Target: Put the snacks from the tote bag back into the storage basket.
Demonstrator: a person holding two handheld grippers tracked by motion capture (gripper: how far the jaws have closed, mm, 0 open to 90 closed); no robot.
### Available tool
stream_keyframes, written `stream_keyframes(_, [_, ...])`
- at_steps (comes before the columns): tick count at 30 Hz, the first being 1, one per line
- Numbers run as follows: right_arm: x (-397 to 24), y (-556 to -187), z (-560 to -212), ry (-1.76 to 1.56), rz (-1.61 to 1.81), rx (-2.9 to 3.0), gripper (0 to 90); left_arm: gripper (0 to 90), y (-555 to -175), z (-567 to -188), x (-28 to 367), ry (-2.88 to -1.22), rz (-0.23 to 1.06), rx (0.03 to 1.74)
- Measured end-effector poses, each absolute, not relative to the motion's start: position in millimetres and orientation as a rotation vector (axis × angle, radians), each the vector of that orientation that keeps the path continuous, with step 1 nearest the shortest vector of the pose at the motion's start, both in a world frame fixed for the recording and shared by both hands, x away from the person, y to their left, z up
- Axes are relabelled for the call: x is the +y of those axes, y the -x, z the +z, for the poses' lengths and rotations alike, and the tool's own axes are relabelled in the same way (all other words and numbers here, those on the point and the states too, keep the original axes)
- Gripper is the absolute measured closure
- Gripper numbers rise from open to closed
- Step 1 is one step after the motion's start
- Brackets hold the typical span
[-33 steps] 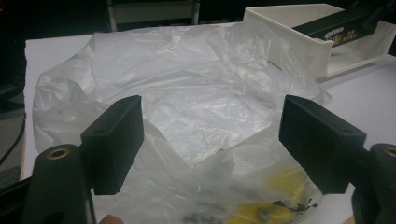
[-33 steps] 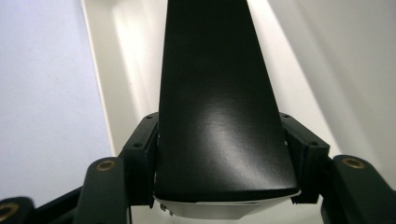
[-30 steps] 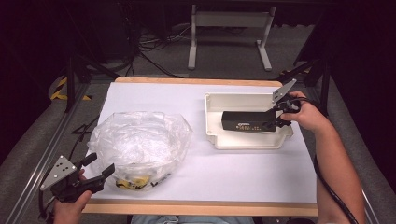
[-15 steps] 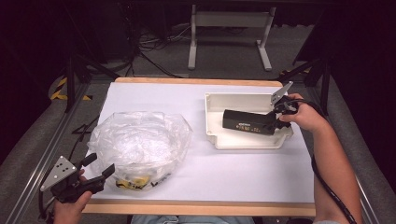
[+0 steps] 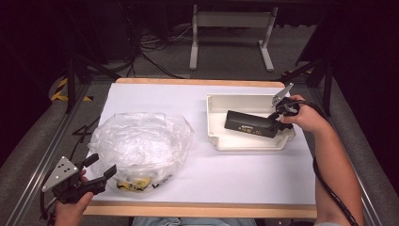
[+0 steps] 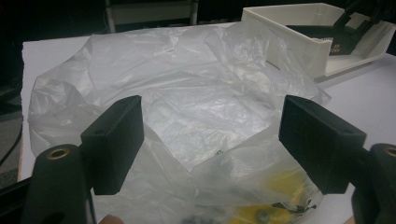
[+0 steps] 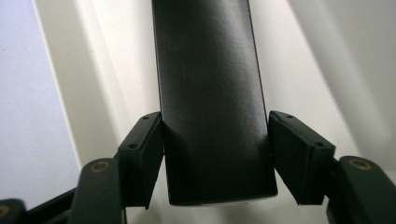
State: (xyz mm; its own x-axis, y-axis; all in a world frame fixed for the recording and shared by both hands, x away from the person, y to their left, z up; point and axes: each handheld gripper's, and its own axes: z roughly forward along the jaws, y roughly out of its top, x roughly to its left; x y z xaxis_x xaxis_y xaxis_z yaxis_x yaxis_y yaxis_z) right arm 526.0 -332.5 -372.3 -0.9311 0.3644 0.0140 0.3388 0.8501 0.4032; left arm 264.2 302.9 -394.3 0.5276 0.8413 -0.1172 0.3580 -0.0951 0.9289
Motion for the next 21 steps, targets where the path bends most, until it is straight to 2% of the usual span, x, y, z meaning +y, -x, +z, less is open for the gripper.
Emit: stream_keyframes(21, [-338.6, -529.6, -371.6, -0.656, 0.609, 2.858, 28.9, 23.0, -263.9, -394.0, 302.7, -1.681, 0.559, 1.025])
